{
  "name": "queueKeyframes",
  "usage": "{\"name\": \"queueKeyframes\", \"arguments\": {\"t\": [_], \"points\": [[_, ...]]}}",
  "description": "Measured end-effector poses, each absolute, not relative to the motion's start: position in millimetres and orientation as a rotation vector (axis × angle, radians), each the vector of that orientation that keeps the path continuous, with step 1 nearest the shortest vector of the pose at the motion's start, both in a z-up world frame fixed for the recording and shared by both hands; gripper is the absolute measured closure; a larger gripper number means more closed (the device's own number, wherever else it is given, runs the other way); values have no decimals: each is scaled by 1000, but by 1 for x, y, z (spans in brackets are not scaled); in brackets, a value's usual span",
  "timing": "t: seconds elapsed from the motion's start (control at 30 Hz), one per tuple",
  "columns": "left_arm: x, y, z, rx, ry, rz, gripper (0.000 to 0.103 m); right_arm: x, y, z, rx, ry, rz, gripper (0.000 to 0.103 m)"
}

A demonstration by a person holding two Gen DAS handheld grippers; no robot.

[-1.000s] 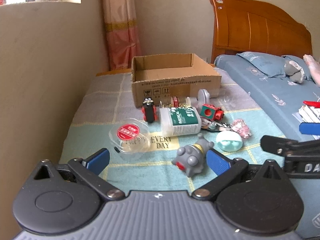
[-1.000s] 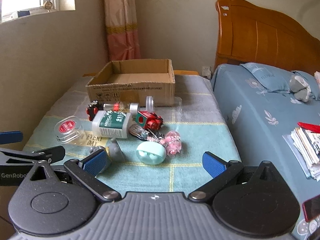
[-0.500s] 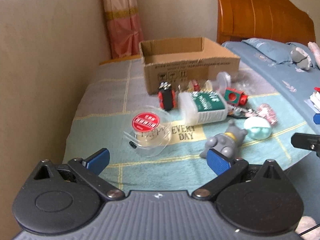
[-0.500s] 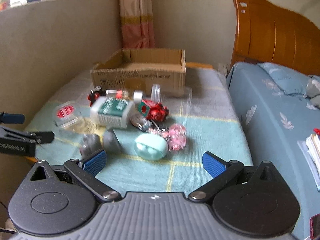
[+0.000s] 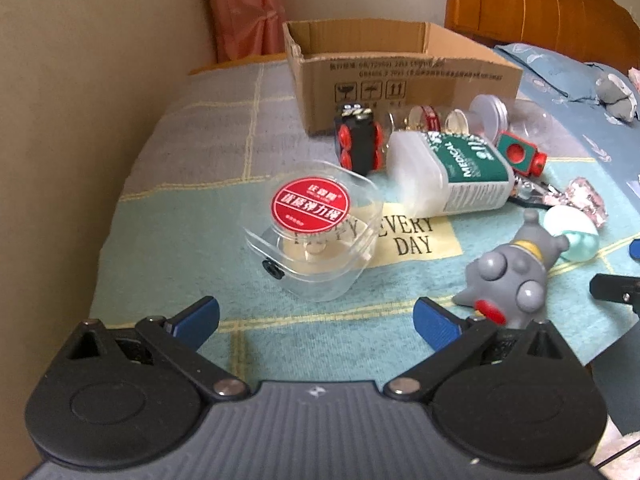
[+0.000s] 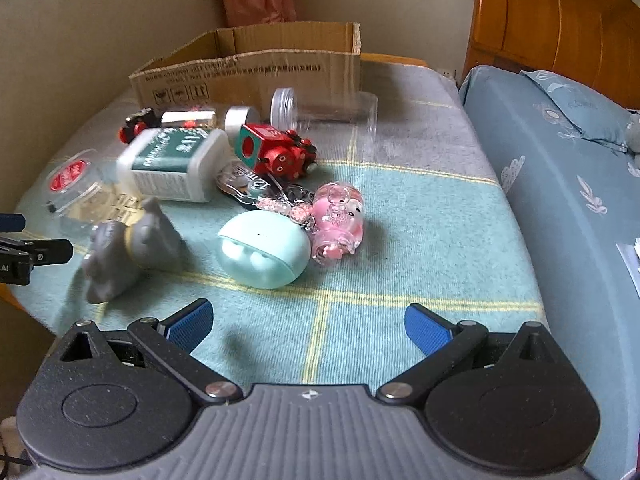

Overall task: Organize rigid objects
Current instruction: 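Move left tool to the clear red-lidded container while right tool approaches the mint-green case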

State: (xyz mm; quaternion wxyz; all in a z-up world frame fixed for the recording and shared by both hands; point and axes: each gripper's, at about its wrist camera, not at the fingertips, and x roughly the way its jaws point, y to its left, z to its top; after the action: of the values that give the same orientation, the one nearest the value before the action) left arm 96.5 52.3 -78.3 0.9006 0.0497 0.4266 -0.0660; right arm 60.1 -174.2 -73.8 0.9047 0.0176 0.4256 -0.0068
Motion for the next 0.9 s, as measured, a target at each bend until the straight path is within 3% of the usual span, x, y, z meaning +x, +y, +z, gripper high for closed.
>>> {"name": "queueKeyframes", "arguments": {"t": [0.6,0.9], "points": [[122,57,-91,111,851,-290,0,76,-159,-93,-12,725,-67,0],[127,58,-93,115,827,-310,0,83,-166,-90,8,779,-100,0]]}}
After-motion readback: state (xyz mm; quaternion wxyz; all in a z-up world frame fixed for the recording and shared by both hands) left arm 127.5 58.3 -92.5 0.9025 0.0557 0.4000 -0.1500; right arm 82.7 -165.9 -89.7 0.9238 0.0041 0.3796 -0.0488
